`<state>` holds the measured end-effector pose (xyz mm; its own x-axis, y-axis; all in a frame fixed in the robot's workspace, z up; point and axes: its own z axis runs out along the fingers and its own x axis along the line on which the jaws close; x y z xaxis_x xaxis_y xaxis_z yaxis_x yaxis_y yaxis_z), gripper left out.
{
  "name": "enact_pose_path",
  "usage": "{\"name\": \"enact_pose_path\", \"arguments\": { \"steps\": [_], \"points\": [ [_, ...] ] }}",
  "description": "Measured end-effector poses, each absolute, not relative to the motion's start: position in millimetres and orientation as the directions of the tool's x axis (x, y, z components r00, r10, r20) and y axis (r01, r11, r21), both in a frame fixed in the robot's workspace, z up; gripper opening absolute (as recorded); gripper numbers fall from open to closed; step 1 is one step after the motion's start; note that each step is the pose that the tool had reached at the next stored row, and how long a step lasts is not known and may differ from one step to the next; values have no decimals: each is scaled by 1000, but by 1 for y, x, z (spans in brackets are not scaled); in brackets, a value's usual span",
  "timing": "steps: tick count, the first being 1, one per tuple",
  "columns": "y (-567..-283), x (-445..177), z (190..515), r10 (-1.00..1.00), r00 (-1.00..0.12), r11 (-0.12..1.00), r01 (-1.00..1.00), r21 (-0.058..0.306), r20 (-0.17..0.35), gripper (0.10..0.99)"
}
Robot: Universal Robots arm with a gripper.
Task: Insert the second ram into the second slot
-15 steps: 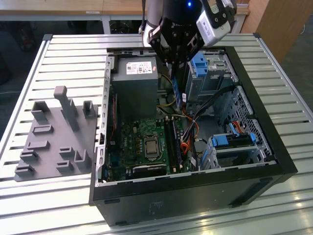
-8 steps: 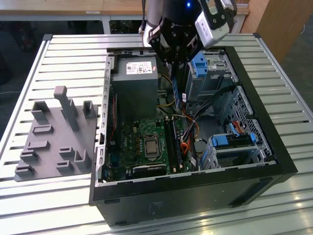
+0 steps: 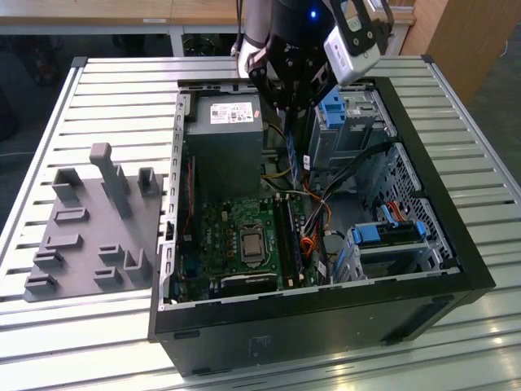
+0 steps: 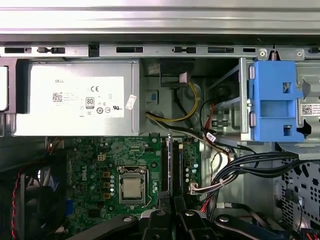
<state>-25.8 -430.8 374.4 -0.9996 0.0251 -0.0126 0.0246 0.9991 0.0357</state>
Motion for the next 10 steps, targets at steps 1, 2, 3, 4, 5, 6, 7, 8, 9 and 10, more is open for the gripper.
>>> {"name": "enact_pose_path", "arguments": {
  "steps": [1, 2, 3, 4, 5, 6, 7, 8, 9, 10],
  "points": [
    [-431, -26, 374, 25, -1000, 999, 25, 36, -13, 137],
    [-431, -26, 374, 25, -1000, 999, 25, 36, -13, 137],
    [-431, -26, 373, 25, -1000, 999, 25, 36, -13, 137],
    [-431, -26, 373, 25, -1000, 999, 25, 36, -13, 137],
    [-431, -26, 372, 25, -1000, 999, 25, 36, -13, 137],
    [-431, -26, 372, 25, -1000, 999, 25, 36, -13, 137],
    [-431, -26, 372, 25, -1000, 999, 25, 36, -13, 137],
    [-432, -26, 371, 25, -1000, 999, 25, 36, -13, 137],
    [-432, -26, 371, 25, -1000, 999, 25, 36, -13, 137],
    [-432, -26, 371, 25, -1000, 999, 25, 36, -13, 137]
  ]
}}
